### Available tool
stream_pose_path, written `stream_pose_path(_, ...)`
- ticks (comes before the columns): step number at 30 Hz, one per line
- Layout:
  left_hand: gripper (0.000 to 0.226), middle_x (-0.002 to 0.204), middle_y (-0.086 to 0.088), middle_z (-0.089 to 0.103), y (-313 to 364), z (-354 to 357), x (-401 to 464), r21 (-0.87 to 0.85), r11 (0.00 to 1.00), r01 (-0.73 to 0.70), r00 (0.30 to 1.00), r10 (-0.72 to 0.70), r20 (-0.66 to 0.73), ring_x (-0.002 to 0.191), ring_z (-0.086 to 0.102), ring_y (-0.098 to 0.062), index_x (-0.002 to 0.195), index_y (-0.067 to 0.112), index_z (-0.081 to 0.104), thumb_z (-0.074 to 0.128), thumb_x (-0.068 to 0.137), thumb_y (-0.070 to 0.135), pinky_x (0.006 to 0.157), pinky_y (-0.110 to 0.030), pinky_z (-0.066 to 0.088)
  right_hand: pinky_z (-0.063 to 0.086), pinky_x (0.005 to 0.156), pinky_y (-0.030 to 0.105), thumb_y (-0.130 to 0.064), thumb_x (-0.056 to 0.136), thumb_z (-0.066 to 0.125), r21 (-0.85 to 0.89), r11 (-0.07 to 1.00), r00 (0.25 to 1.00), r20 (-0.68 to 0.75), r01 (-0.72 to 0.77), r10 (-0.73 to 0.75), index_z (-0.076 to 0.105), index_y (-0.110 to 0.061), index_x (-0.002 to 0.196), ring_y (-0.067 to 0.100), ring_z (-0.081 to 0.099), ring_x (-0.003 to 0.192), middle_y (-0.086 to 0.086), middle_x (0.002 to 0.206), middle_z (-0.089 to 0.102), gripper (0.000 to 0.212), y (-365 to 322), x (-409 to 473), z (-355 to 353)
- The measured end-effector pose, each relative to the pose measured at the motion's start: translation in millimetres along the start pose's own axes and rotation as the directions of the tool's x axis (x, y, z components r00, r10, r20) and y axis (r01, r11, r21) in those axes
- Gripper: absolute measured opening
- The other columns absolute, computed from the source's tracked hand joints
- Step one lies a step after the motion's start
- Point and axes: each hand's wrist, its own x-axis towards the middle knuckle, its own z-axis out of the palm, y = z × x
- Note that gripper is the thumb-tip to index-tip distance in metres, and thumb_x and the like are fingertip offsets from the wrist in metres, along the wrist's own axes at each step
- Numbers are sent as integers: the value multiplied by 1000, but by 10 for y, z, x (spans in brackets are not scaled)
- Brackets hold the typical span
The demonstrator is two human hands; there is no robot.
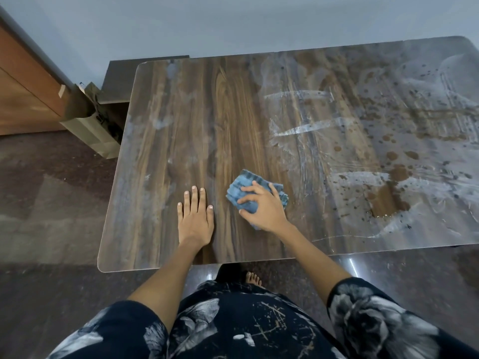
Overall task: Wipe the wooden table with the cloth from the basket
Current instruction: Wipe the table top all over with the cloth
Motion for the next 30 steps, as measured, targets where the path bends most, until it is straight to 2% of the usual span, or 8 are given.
stream_pose_path(8,54,156,-4,-2,43,16,-63,0,1000,29,1000,-29,3,143,-6,-22,148,16,0,18,100,33,115,-41,-3,-2,115,31,-35,83,64,12,989,978,149,145,-145,73,-34,90,-8,24,131,-21,128,55,11,226,-660,-32)
stream_pose_path(12,54,156,-4,-3,43,30,-163,19,1000,18,1000,-18,8,143,-7,-22,147,16,-1,17,100,34,115,-40,-3,5,117,39,-29,84,66,29,998,998,40,55,-56,73,-31,86,-4,27,131,-21,125,55,8,404,-731,-186)
stream_pose_path(15,54,156,-3,-4,41,51,-224,28,999,23,1000,-23,-4,143,-7,-21,147,17,-3,16,100,35,115,-39,-4,0,114,36,-25,88,62,68,995,991,-104,-79,86,72,-26,89,8,29,137,-12,130,55,10,338,-552,-185)
stream_pose_path(17,53,156,-2,-5,53,58,-225,23,999,34,999,-34,-3,143,-8,-20,147,18,-4,15,100,35,115,-39,-5,-5,114,36,-18,93,54,62,986,980,-120,-153,159,69,-24,100,12,22,141,-10,138,49,18,178,-409,-105)
stream_pose_path(19,53,156,-2,-4,64,72,-223,28,999,38,999,-38,-3,143,-7,-20,147,18,-3,14,99,35,115,-39,-5,-10,113,38,-10,94,46,15,990,988,-62,-141,142,66,-24,110,13,15,143,-10,144,42,30,6,-334,-1)
stream_pose_path(22,58,156,-3,-1,31,65,-214,46,999,18,1000,-18,-10,144,-4,-22,148,16,2,5,95,41,114,-40,-3,-9,115,42,-4,90,44,-48,998,993,115,32,-26,65,-26,114,10,14,143,-13,145,39,39,-151,-439,99)
stream_pose_path(26,70,156,-5,3,-75,-34,-89,118,979,-168,986,168,17,144,-1,-21,147,11,7,-1,87,46,115,-38,-2,-7,116,29,-11,84,51,1,987,952,263,160,-155,72,-29,100,-10,15,133,-21,135,48,31,-27,-652,92)
stream_pose_path(30,71,156,-4,5,-5,-136,152,83,972,-219,975,216,40,144,-1,-21,147,13,10,2,86,47,115,-37,-2,6,115,27,-13,76,59,35,995,985,146,90,-94,75,-26,72,-12,33,122,-26,113,59,20,148,-478,-66)
